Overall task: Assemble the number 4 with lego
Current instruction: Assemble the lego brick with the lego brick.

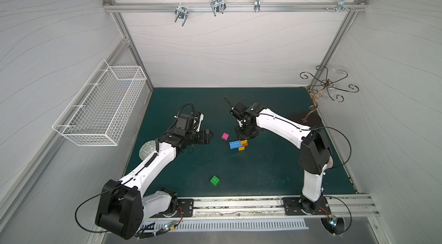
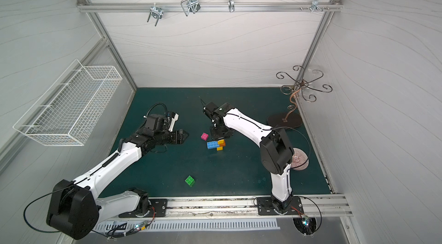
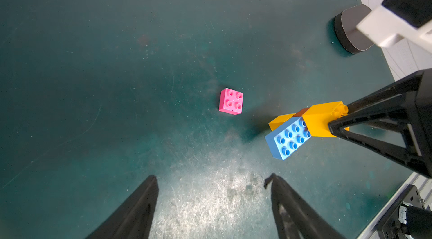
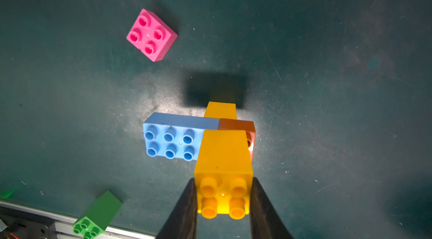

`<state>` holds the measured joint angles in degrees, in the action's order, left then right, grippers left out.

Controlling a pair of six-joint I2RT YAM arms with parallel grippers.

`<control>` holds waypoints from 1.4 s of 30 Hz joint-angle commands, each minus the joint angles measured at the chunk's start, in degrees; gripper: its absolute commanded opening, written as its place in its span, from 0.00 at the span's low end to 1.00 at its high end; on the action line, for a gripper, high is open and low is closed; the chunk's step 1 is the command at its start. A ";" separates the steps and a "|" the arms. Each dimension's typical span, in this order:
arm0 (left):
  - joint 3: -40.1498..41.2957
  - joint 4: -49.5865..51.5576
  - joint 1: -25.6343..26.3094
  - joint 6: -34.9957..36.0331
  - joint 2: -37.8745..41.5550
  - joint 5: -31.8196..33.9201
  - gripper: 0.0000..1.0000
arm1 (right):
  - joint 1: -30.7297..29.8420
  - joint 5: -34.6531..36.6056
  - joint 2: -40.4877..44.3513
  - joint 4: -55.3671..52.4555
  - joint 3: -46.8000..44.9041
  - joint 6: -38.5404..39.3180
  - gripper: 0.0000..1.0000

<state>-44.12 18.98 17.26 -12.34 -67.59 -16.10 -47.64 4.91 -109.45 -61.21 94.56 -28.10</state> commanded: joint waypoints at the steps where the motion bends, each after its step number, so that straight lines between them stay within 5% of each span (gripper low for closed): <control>1: -0.96 -1.84 -0.29 -0.14 -0.34 0.05 0.78 | 0.13 -1.19 -1.20 0.21 0.15 -0.77 0.11; 42: -1.09 -1.56 -0.29 -0.23 0.09 -0.07 0.78 | -1.68 1.01 -5.05 -1.30 -3.02 -0.35 0.08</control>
<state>-44.12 18.98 17.26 -12.34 -67.64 -16.10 -48.60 5.13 -110.10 -60.51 94.28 -28.97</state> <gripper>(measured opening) 0.778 0.332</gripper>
